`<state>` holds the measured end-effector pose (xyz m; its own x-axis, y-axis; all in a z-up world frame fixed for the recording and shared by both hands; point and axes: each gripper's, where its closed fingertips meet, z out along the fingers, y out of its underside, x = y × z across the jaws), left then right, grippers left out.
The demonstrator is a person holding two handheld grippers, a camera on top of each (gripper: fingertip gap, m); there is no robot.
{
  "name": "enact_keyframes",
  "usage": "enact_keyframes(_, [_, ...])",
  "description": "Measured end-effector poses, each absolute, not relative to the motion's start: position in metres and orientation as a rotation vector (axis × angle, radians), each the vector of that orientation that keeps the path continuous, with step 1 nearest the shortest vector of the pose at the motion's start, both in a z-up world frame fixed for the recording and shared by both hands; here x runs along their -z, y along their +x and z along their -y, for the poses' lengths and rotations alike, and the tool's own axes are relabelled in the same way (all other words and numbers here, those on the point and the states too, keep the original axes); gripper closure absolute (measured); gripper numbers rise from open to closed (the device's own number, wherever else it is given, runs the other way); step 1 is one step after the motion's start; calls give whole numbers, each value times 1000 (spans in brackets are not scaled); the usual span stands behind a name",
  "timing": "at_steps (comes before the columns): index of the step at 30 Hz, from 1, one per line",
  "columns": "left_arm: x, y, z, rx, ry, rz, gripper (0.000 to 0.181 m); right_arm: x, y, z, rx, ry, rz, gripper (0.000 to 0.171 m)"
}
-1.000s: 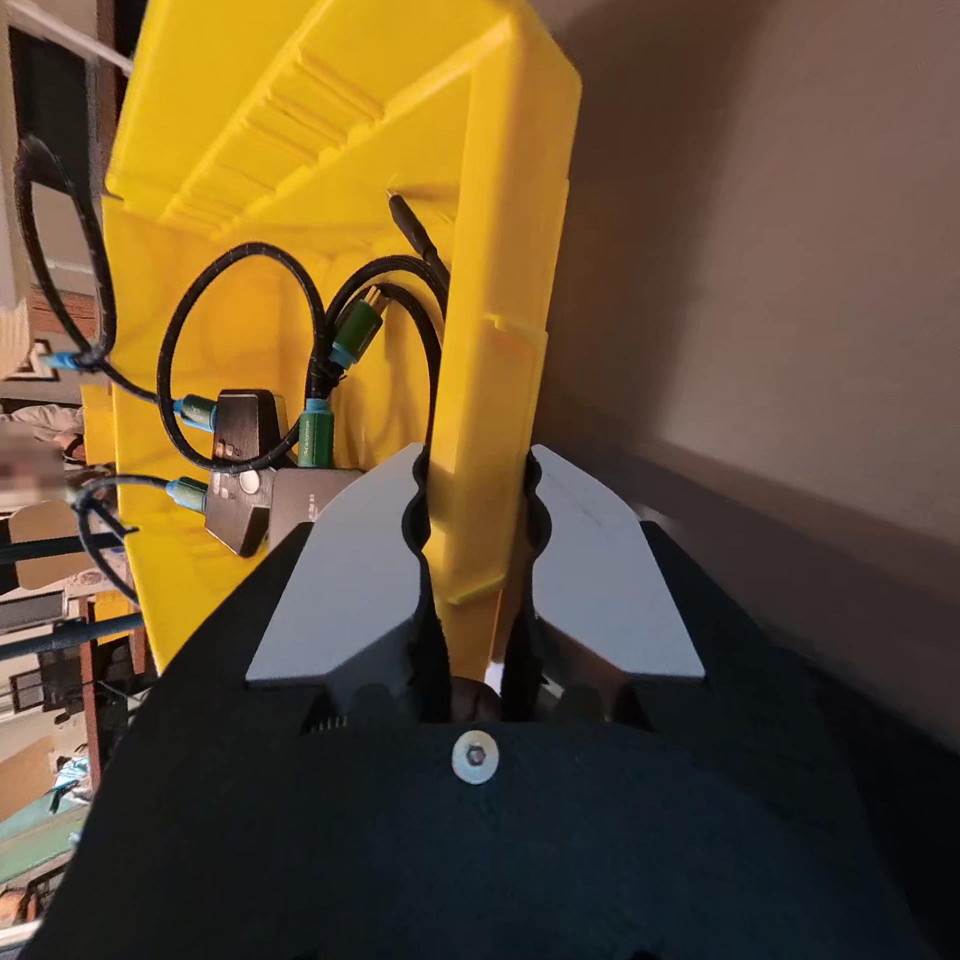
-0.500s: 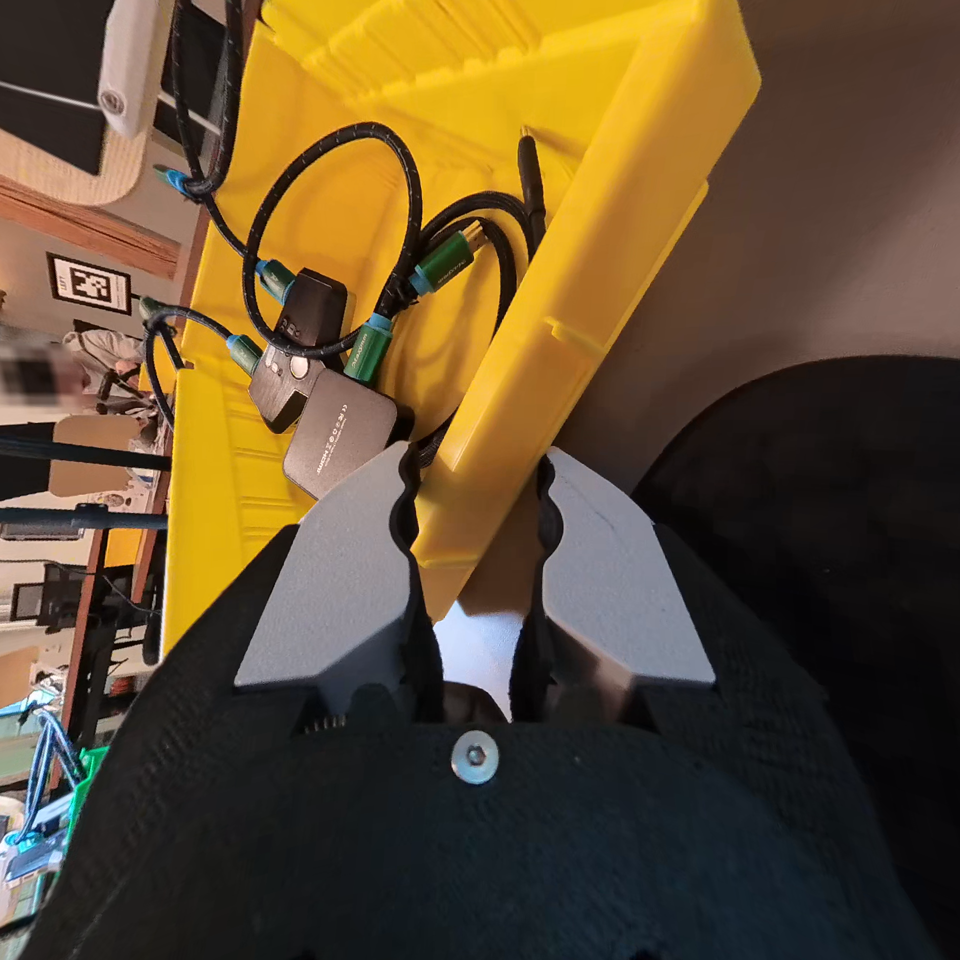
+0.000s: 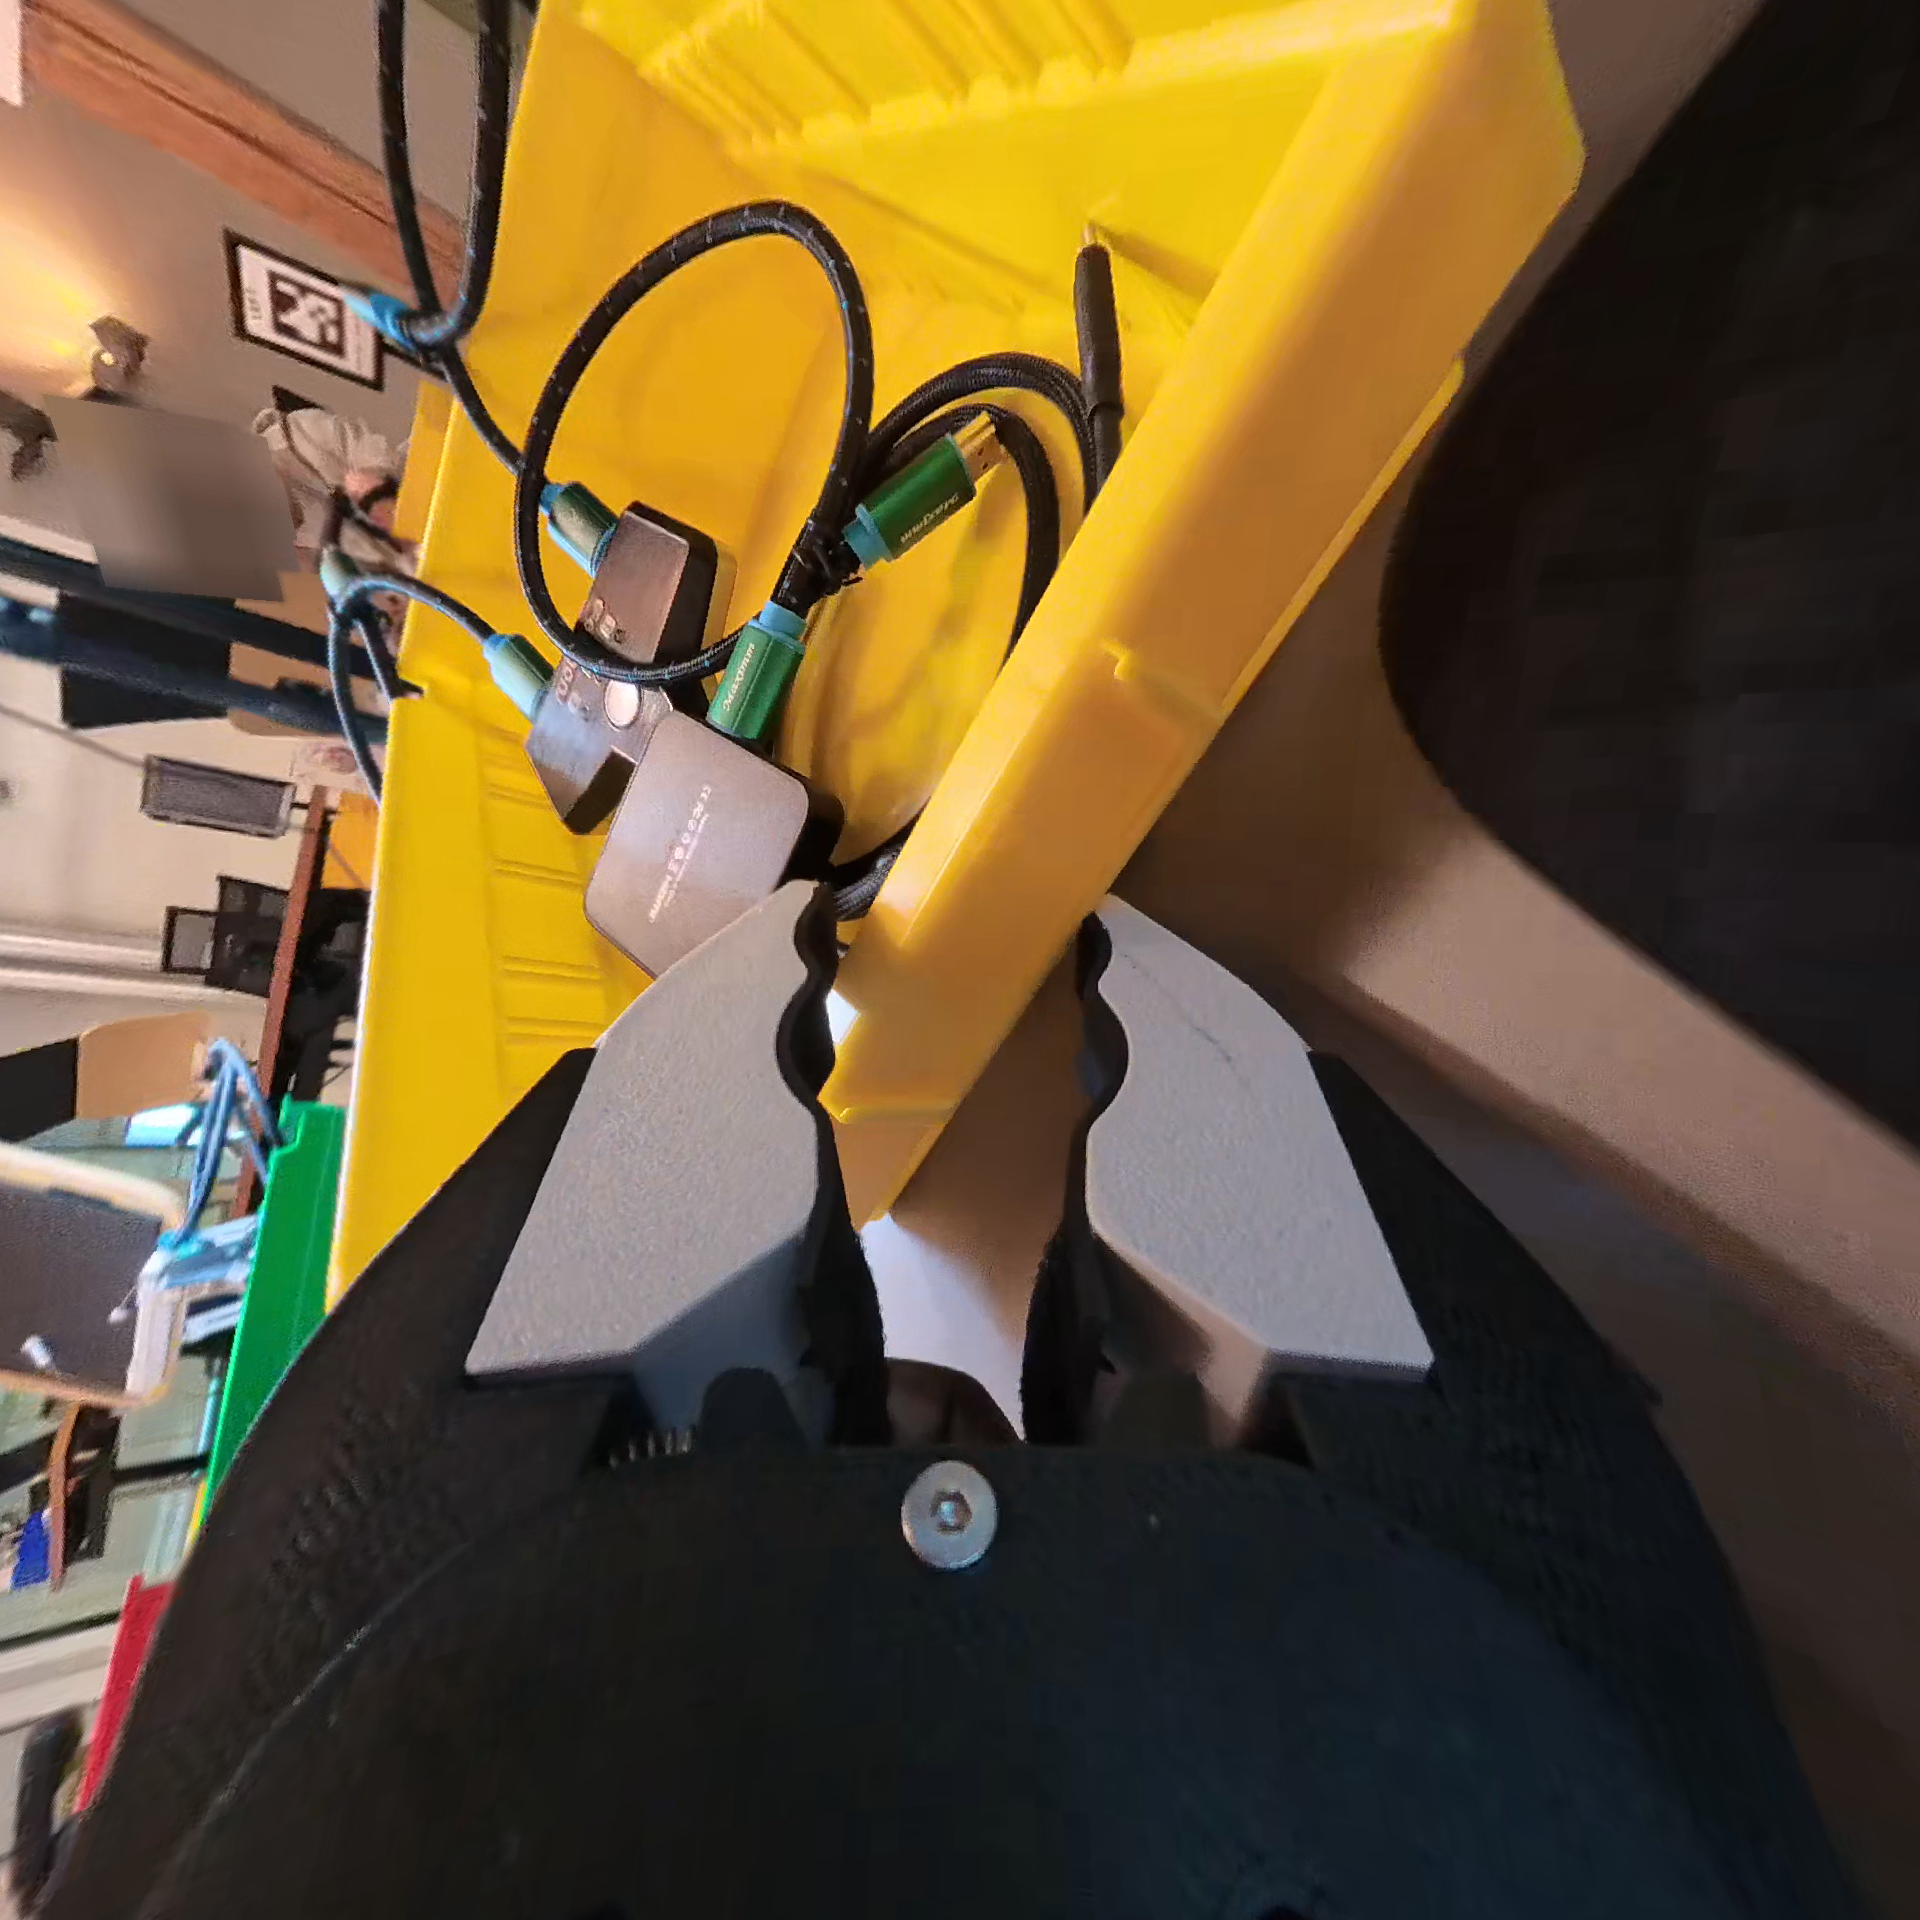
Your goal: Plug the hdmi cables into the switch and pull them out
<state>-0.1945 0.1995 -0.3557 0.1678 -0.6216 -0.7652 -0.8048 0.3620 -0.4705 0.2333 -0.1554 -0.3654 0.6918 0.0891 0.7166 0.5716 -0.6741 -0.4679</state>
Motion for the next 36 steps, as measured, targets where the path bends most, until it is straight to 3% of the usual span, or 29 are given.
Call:
enact_keyframes(10, [355,-294,-184,-217,-1336,-1528,138,368,247,212,858,-2255,508,130])
enact_keyframes(18, [358,-348,-150,-31,-1641,-1504,128,371,239,278,724,-2417,428,125])
enact_keyframes(21, [354,-354,-134,89,-1776,-1445,125,373,232,292,658,-2479,392,123])
enact_keyframes(23, [340,-357,-126,186,-1800,-1354,123,372,219,293,523,-2466,357,110])
enact_keyframes(29, [255,-337,-129,348,-1555,-1005,123,310,184,263,421,-2034,414,104])
enact_keyframes(36, [313,-296,-179,86,-1697,-1166,117,289,180,256,520,-1959,451,105])
